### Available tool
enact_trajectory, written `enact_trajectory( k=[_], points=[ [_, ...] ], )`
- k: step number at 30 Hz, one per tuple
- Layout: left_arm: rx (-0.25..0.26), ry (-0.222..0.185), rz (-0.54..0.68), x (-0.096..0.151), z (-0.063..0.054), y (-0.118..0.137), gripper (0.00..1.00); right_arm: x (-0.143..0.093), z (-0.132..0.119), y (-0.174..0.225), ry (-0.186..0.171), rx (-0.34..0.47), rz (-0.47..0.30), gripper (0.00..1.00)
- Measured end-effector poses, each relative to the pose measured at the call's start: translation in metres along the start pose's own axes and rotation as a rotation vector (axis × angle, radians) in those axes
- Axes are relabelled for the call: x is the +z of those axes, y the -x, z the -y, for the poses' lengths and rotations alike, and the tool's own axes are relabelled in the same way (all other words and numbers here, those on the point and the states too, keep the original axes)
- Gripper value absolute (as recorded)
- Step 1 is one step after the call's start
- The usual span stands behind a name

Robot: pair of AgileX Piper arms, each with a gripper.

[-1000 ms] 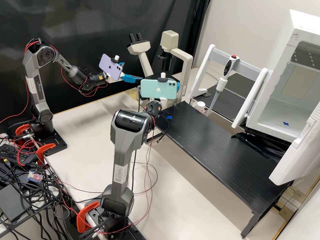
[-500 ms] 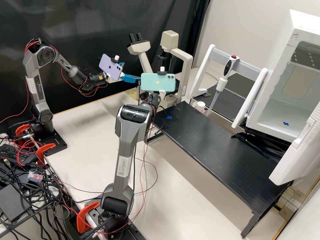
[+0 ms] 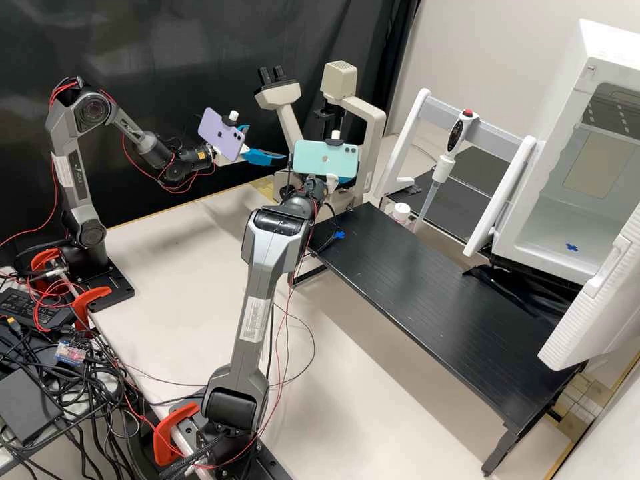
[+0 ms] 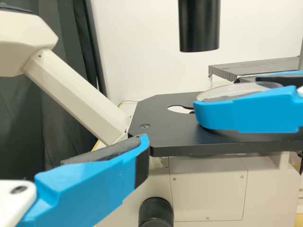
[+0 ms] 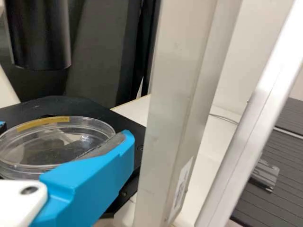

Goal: Move the petri dish to the microscope

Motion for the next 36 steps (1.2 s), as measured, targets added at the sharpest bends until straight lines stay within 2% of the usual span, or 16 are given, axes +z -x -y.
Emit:
enact_trajectory(
  k=[6,16,18,25,31,34,35,36],
  points=[
    [0.000,0.000,0.000,0.000,0.000,0.000,1.00,-0.003,0.001,-0.008,-0.001,-0.004,-0.001,0.00],
    [0.000,0.000,0.000,0.000,0.000,0.000,1.00,-0.007,0.010,-0.013,0.029,-0.032,-0.016,0.00],
    [0.000,0.000,0.000,0.000,0.000,0.000,1.00,-0.009,0.012,-0.012,0.020,-0.036,-0.023,0.00],
    [0.000,0.000,0.000,0.000,0.000,0.000,1.00,-0.015,0.016,-0.012,0.028,-0.052,-0.037,0.00],
    [0.000,0.000,0.000,0.000,0.000,0.000,1.00,-0.014,0.019,-0.016,0.028,-0.065,-0.032,0.00],
    [0.000,0.000,0.000,0.000,0.000,0.000,1.00,-0.012,0.022,-0.020,0.017,-0.065,-0.027,0.00],
    [0.000,0.000,0.000,0.000,0.000,0.000,1.00,-0.010,0.025,-0.022,0.015,-0.070,-0.022,1.00],
    [0.000,0.000,0.000,0.000,0.000,0.000,1.00,-0.010,0.025,-0.024,0.015,-0.072,-0.022,1.00]
  ],
)
